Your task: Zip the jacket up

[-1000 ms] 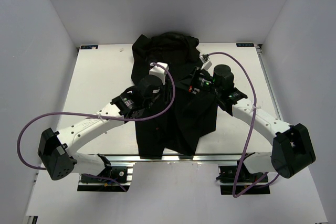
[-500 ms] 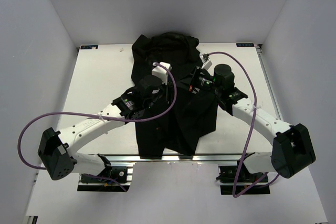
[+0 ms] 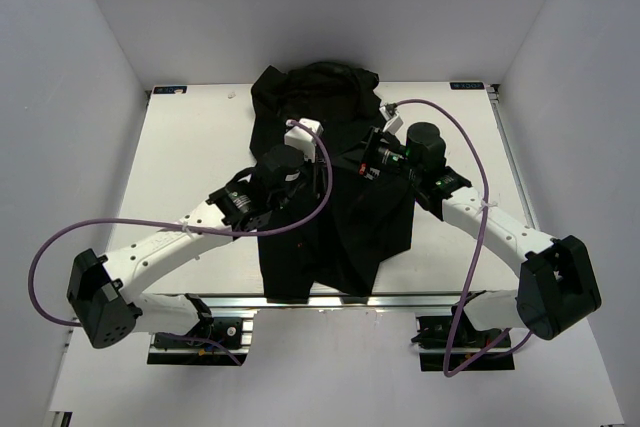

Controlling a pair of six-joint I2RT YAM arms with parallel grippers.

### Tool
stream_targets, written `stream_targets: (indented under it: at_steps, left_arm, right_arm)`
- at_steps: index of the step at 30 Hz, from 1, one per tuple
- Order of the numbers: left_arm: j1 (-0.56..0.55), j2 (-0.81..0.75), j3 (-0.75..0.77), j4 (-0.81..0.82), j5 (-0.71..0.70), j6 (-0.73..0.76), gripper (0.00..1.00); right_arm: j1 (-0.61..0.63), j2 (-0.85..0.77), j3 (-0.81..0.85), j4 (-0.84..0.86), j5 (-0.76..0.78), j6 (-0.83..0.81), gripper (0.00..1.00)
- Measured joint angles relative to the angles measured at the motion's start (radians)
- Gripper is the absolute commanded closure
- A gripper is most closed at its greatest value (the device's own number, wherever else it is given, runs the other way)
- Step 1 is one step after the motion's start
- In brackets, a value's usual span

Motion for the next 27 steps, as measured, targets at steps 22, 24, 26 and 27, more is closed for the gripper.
stream_targets:
  at_steps: [22,24,26,27]
  left_arm:
    - [-0.005,-0.072,-0.037,-0.047,-0.048,0.013,1.0]
    - [-0.005,-0.087,-0.048,-0.045,-0.048,0.018,1.0]
    - [-0.005,-0.094,-0.051,-0.047,-0.048,0.024,1.0]
    - [-0.005,-0.095,-0.051,-0.045,-0.047,0.026,1.0]
  right_arm:
    - [0.005,0.019,0.345,-0.391,-0.01,-0.518,0.46]
    - [0.005,0.051,0.415,-0.425,-0.019,-0.563,0.46]
    - [0.006,0.093,0.477,-0.449,-0.034,-0.595,0.46]
    - [0.008,0.117,0.504,-0.462,-0.044,-0.612,0.45]
